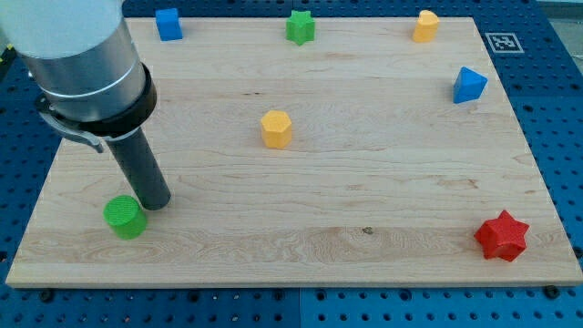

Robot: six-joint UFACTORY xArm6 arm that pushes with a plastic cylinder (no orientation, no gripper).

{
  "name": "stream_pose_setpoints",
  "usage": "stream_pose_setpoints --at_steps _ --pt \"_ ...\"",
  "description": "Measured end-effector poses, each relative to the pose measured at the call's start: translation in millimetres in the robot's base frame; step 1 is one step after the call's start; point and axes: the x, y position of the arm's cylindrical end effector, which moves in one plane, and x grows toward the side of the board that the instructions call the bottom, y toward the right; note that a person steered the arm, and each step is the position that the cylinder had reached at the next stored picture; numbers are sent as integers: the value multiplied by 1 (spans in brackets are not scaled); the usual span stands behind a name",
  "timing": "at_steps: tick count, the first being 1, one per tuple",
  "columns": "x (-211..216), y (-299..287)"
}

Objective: Move the green circle toward the bottom left corner

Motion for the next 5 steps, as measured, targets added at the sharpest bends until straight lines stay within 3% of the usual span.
stream_pose_setpoints --at_steps 2,5 --pt "2 -1" --pt "39 -14"
